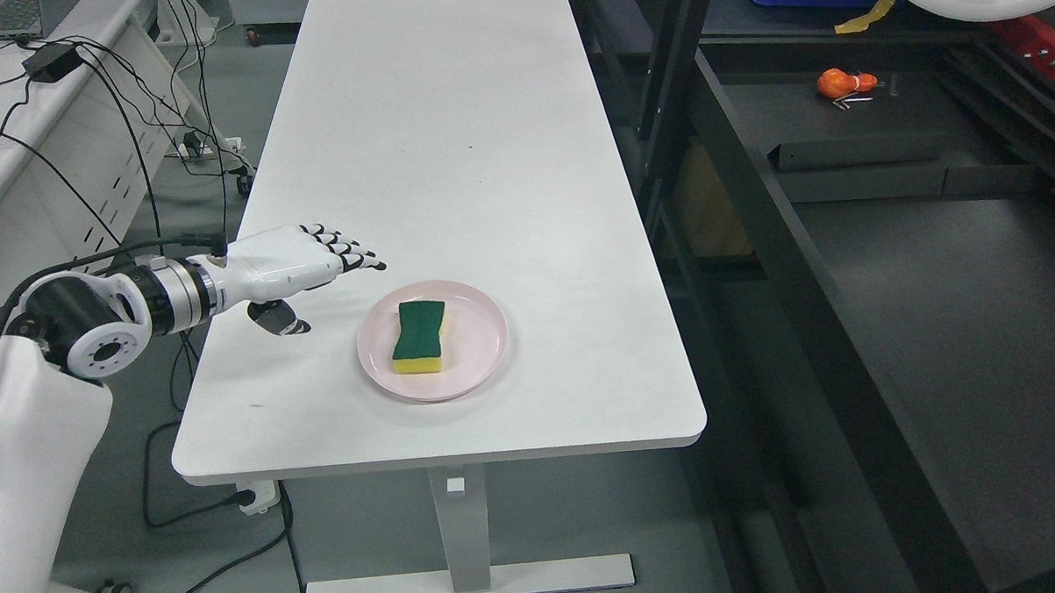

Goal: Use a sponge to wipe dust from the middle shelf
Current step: 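Lower the left hand over the green-yellow sponge and grasp it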

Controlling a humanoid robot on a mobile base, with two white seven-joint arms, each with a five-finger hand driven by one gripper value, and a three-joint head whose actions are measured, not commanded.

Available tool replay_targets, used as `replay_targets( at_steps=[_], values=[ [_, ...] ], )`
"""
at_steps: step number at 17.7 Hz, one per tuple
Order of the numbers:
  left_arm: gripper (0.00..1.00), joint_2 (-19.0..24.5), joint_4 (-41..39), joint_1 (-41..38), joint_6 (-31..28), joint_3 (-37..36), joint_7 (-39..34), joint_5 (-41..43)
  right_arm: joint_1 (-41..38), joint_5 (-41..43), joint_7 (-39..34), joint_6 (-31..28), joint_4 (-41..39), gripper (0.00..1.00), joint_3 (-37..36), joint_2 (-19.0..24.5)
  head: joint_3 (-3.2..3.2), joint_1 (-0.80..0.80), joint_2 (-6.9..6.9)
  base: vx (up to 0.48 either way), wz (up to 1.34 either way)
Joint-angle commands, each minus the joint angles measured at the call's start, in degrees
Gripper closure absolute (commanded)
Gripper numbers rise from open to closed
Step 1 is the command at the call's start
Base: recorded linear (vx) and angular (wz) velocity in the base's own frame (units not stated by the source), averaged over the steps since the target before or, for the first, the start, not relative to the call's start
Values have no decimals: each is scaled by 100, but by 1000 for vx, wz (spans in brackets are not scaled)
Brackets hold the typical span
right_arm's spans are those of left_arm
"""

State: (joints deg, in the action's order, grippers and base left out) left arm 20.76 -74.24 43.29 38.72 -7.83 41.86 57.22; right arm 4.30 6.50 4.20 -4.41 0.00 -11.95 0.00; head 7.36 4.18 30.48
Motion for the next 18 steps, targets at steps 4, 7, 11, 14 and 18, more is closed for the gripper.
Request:
replay_targets(
  at_steps=[4, 7, 11, 14, 18],
  values=[
    [17, -380, 515, 373, -48, -1150, 7, 791, 1, 0, 2, 2, -100, 0, 0, -100, 0, 0, 0, 0, 0],
    [20, -511, 744, 373, -101, -1150, -28, 1045, 1, 0, 2, 2, -100, 0, 8, -100, 0, 0, 0, 0, 0],
    [23, -670, 789, 478, -198, -1150, -28, 1099, 1, 0, 2, 2, -100, 0, 0, -100, 0, 0, 0, 0, 0],
    [24, -722, 789, 619, -215, -1150, -28, 1099, 1, 0, 2, 2, -100, 0, 0, -100, 0, 0, 0, 0, 0],
    [27, -854, 797, 628, -233, -1185, -28, 1125, 1, 0, 2, 2, -100, 0, 0, -100, 0, 0, 0, 0, 0]
  ],
)
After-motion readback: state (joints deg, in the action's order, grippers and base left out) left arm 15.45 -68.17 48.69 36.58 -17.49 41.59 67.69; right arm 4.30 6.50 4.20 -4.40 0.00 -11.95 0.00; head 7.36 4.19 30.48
